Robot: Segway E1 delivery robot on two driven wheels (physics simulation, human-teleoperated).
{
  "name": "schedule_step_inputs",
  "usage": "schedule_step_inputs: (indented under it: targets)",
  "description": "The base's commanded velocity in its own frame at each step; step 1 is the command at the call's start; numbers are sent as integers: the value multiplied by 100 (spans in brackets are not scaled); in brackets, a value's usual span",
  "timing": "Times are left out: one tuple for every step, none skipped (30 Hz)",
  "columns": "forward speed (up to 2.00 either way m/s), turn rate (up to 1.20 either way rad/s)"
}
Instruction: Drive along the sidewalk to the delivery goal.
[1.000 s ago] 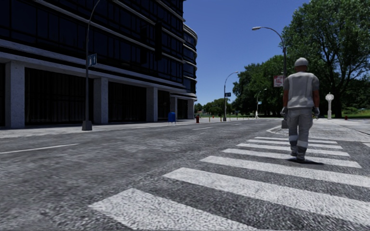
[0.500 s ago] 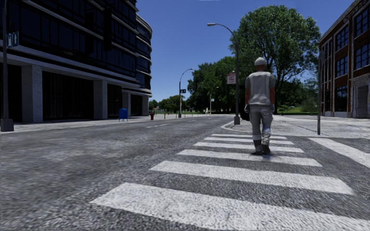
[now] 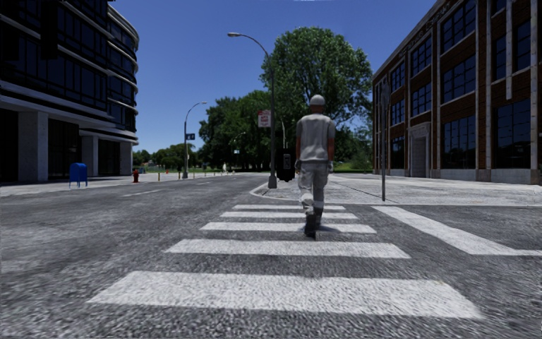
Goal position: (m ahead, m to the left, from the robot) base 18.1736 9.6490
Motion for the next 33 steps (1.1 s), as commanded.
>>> schedule_step_inputs:
  targets:
    - [143, -56]
    - [145, -56]
    - [145, -56]
    - [145, -47]
    - [145, -1]
    - [145, 0]
    - [146, 0]
    - [146, 0]
    - [146, 0]
    - [147, 0]
    - [147, 0]
    - [147, 0]
    - [147, 0]
    - [147, 0]
    - [147, 0]
    - [147, 0]
    - [147, 0]
    - [147, 0]
    - [147, 0]
    - [147, 0]
    - [147, 0]
    - [147, 0]
    - [147, 0]
    - [147, 0]
    - [147, 0]
    - [147, 0]
    - [147, 0]
    - [147, 0]
    - [147, 0]
    - [147, 0]
    - [148, 0]
    - [182, 0]
    - [182, 0]
